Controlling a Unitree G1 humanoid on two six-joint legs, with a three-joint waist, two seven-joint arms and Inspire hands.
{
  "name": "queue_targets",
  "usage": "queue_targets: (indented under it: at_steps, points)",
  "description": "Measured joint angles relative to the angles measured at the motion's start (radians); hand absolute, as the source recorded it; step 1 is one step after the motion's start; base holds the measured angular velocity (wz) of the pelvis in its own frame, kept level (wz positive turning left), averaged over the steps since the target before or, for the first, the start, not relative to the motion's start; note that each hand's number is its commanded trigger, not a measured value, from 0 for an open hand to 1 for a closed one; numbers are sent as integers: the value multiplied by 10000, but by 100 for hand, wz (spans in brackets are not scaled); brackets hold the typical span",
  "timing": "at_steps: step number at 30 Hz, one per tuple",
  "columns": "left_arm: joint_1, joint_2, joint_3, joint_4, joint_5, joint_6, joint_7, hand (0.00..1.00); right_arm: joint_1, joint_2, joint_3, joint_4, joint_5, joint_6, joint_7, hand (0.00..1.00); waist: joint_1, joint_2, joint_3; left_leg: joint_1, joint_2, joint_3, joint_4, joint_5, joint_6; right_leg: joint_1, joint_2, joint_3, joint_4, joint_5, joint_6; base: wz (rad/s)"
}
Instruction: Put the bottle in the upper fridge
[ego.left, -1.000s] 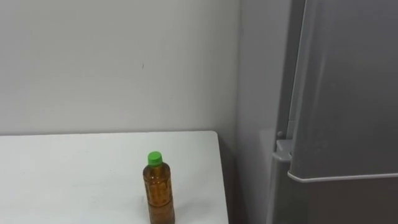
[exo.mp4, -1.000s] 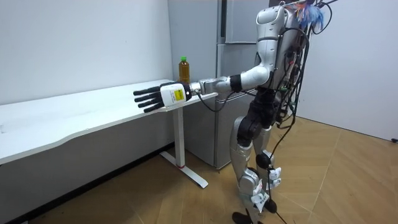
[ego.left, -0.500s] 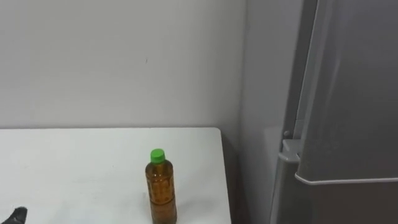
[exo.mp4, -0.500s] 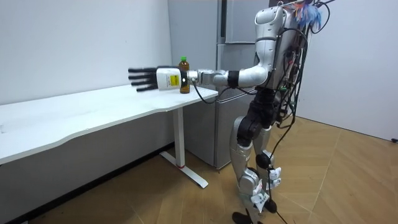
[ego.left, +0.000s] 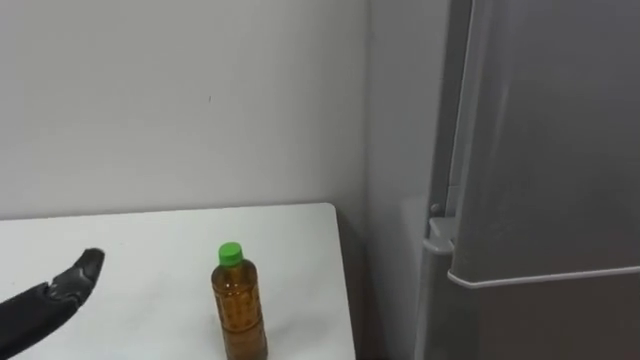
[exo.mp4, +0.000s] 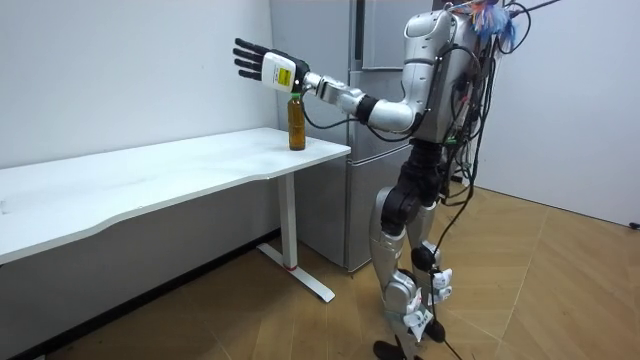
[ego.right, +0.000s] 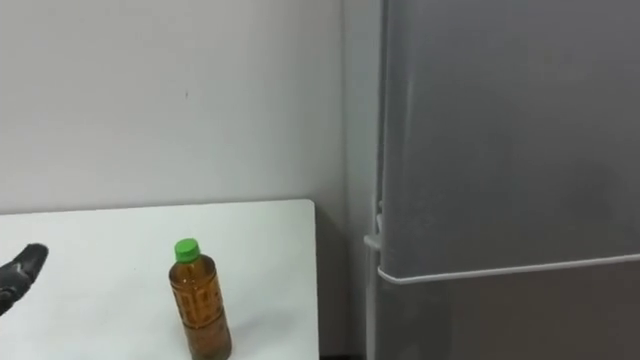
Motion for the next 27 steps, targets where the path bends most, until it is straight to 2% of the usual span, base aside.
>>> queue_targets:
  at_steps: [8, 13, 18, 27]
  points:
    - [-822, -14, -526, -79, -405, 291, -1312, 0, -95, 6, 3, 118, 26, 15, 49, 0, -186, -1, -20, -10, 2, 27, -3, 0, 1, -47, -5, -3, 11, 0, 0, -1]
    - [-1198, -14, -917, -552, -550, 797, -1974, 0, -212, 5, 17, 188, 22, 117, -53, 0, -215, -10, -30, -17, -1, 31, -21, 1, 1, -70, -5, -5, -1, 0, 0, 0]
    - [-1561, -14, -1291, -1186, -827, 840, -2641, 0, -218, 1, 36, 184, 22, 119, -64, 0, -194, -2, -42, -9, -6, 52, 10, 5, 3, -83, -18, -10, 0, 0, 0, 0]
    - [-1610, -52, -1418, -1263, -959, 1070, -3684, 0, -322, 5, 125, 175, -201, 112, -147, 0, -463, 15, -52, -54, -1, 53, 64, 4, 3, -35, -12, -32, -3, 0, 0, 1]
